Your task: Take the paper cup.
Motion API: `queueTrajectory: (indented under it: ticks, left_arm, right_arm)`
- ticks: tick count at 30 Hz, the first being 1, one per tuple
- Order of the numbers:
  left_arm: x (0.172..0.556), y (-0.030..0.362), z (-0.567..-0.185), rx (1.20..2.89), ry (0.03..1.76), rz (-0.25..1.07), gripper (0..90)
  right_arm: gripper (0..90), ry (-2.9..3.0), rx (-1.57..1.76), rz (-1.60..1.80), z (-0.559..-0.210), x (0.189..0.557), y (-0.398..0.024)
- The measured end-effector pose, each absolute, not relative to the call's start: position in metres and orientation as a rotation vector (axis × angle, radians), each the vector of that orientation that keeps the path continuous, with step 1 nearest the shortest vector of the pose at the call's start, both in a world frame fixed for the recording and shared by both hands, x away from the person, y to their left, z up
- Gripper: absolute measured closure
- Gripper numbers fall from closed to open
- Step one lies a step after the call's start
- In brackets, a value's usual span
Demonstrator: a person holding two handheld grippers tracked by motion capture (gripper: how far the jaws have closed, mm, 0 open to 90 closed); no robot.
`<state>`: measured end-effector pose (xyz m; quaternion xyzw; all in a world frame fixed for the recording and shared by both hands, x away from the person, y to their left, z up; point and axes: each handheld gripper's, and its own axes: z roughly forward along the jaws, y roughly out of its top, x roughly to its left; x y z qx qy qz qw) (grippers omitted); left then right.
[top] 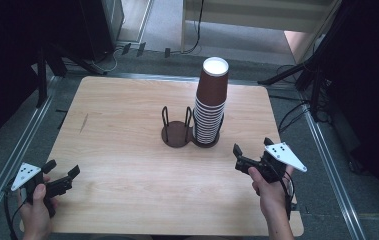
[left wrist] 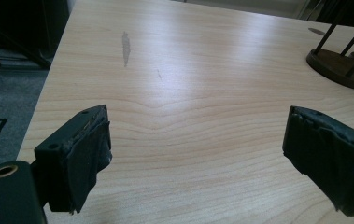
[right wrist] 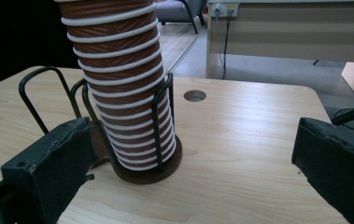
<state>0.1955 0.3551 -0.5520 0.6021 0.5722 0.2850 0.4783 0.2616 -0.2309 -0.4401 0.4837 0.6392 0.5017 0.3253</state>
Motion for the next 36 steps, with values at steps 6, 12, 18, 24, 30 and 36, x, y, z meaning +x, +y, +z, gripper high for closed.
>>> queueTrajectory:
  ticks: [6,12,18,24,30,36]
  left_arm:
    - [0.196,0.355,-0.552,1.468,1.397,0.694,8.5]
    - [0.195,0.355,-0.552,1.471,1.395,0.695,8.5]
    - [0.196,0.355,-0.552,1.47,1.396,0.694,8.5]
    - [0.196,0.355,-0.552,1.468,1.395,0.692,8.5]
    - [0.196,0.356,-0.552,1.47,1.392,0.69,8.5]
    - [0.196,0.355,-0.552,1.466,1.393,0.688,8.5]
  right_arm:
    - [0.0,1.674,1.26,1.333,-0.432,0.27,-0.222]
    - [0.0,1.674,1.249,1.345,-0.424,0.277,-0.212]
    - [0.0,1.674,1.25,1.365,-0.42,0.284,-0.203]
    - [0.0,1.679,1.244,1.373,-0.414,0.296,-0.189]
    - [0.0,1.691,1.226,1.372,-0.409,0.302,-0.178]
    - [0.0,1.693,1.215,1.384,-0.404,0.309,-0.168]
